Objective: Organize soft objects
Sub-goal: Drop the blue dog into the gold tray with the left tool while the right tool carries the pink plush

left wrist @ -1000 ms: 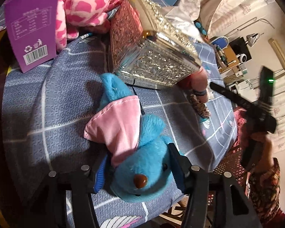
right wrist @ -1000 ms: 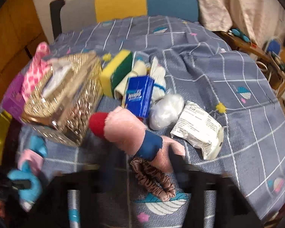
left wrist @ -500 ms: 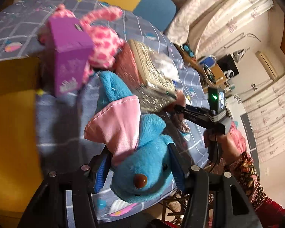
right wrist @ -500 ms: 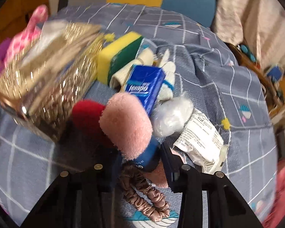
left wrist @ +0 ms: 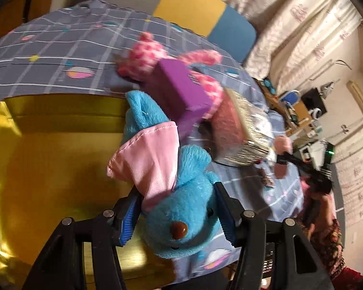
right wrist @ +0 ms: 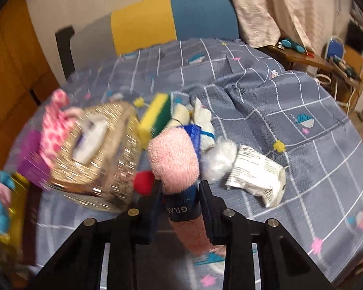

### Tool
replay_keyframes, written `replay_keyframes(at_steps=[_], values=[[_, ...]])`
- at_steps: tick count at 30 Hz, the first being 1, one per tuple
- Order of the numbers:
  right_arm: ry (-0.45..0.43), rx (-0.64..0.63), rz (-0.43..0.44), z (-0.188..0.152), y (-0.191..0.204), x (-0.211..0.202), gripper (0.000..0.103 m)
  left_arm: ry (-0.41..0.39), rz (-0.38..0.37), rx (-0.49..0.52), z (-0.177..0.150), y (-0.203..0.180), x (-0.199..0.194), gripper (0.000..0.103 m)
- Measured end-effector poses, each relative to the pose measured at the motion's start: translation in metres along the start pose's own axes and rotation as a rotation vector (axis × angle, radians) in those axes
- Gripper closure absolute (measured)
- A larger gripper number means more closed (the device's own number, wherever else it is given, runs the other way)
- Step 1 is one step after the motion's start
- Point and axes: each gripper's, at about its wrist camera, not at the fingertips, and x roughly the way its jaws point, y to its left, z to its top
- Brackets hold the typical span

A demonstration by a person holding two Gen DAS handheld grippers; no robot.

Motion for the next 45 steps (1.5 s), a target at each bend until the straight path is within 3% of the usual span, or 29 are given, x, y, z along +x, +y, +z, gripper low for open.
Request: replay_keyframes(at_steps=[7, 10, 17, 26, 37, 43, 45], values=[[-0.067, 0.124, 0.158, 0.003, 0.024, -0.044, 0.073, 0.017, 0.15, -0.006, 0.015, 0.064, -0.023, 0.044], [-0.076, 0.143, 0.203, 0.002, 0.042, -0.057, 0.073, 0.034, 0.179, -0.029, 0.017, 0.092, -0.028, 0.044], [-0.074, 0.137, 0.328, -0.009, 0.094, -0.077, 0.073, 0.099, 0.243, -0.002, 0.031, 0.137, -0.021, 0.044], [-0.012, 0.02, 0.504, -0.027, 0.183, -0.093, 0.073, 0.194, 0.44, 0.091, 0.049, 0.168, 0.004, 0.032], [0.126, -0.079, 0.602, -0.045, 0.272, -0.056, 0.073, 0.094, 0.344, 0.037, 0.059, 0.173, -0.036, 0.028], [0.205, -0.086, 0.632, -0.054, 0.312, -0.023, 0.073, -0.08, 0.271, -0.107, 0.048, 0.175, -0.079, 0.029], [0.238, -0.068, 0.636, -0.055, 0.323, -0.01, 0.073, -0.174, 0.255, -0.173, 0.036, 0.173, -0.099, 0.029]])
